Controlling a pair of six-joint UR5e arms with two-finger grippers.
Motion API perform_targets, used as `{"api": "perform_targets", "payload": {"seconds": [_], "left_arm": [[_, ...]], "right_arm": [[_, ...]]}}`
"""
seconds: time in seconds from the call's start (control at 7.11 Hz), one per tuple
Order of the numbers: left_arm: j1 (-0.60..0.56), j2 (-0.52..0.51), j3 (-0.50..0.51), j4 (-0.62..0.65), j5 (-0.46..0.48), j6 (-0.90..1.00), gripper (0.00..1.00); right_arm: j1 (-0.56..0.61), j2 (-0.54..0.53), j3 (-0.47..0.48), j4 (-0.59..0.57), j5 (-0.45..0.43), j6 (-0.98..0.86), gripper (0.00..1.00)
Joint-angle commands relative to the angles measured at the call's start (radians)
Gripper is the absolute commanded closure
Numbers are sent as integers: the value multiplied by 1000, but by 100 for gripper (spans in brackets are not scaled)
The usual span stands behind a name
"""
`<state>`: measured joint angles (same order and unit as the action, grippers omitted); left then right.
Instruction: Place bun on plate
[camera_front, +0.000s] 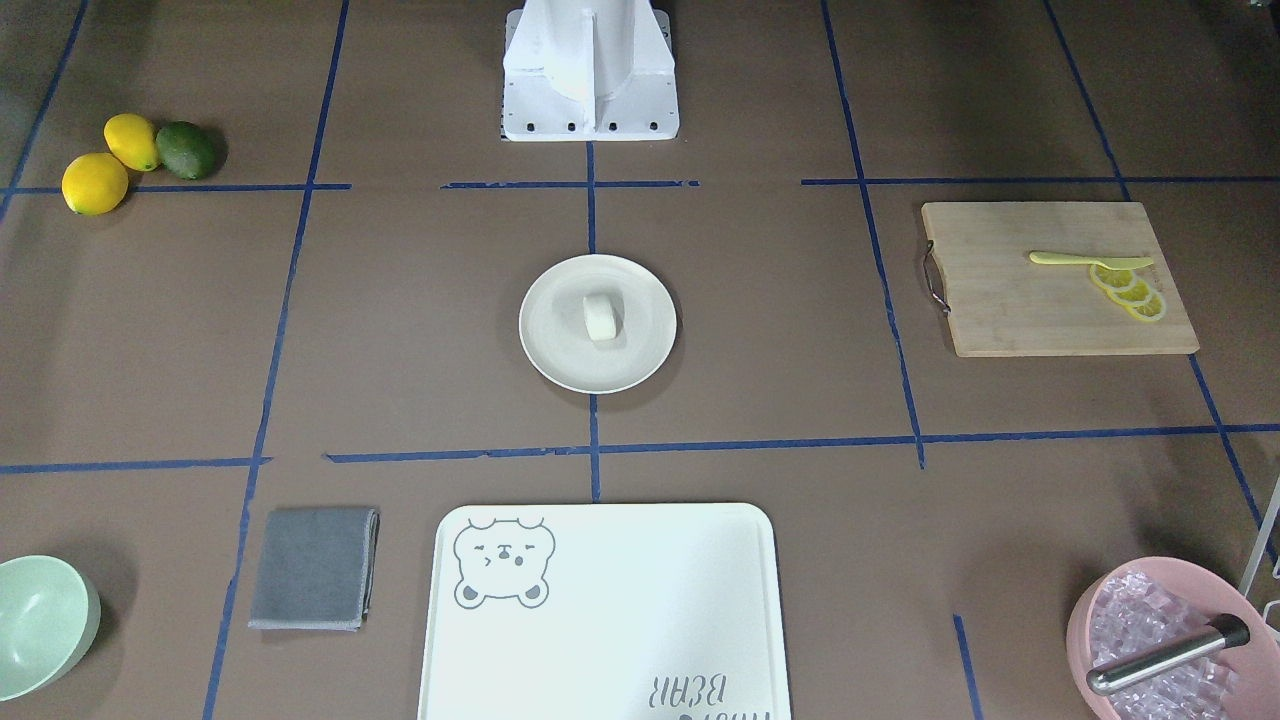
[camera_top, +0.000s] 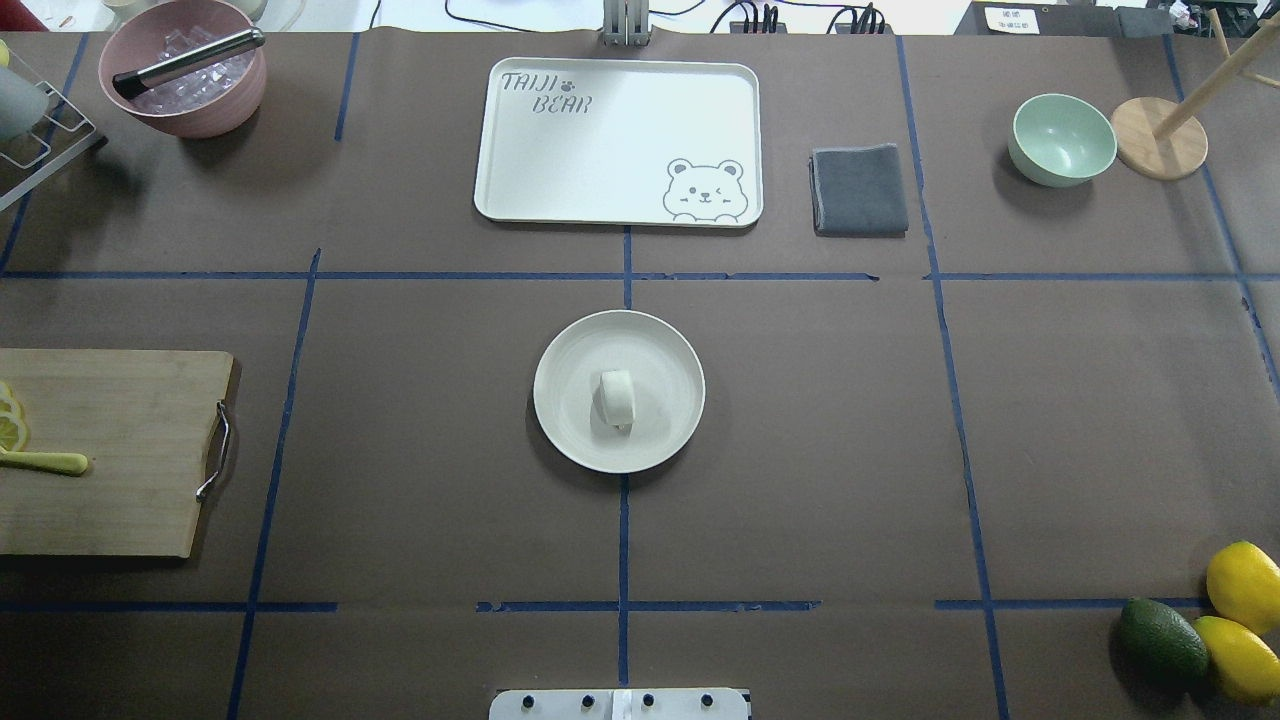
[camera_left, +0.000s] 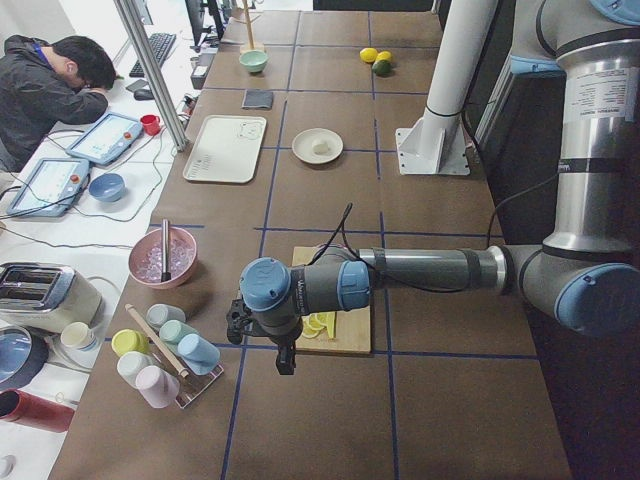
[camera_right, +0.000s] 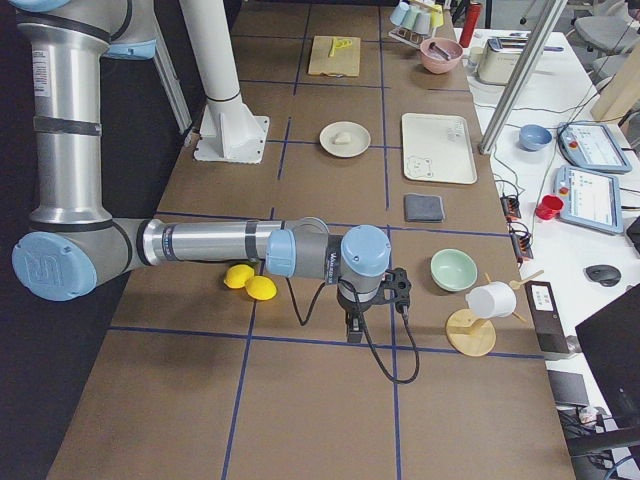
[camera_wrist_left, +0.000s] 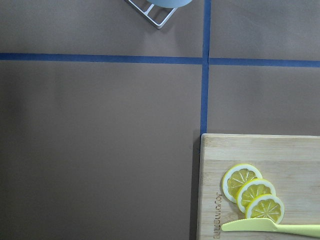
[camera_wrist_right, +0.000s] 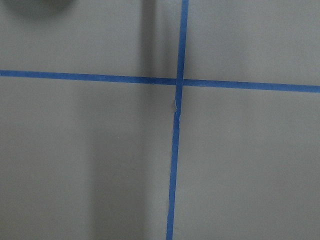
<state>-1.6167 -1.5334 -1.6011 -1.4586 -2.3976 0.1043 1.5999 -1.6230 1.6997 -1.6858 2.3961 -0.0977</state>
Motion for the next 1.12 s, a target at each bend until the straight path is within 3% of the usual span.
{"api": "perform_targets", "payload": {"seconds": [0.0, 0.98], "left_arm": [[0, -1, 0, 0, 0, 0, 0], [-2, -2, -2, 0, 3, 2, 0]], "right_arm": [[0, 0, 0, 0, 0, 1, 0], [0, 0, 0, 0, -14, 1, 0]]}}
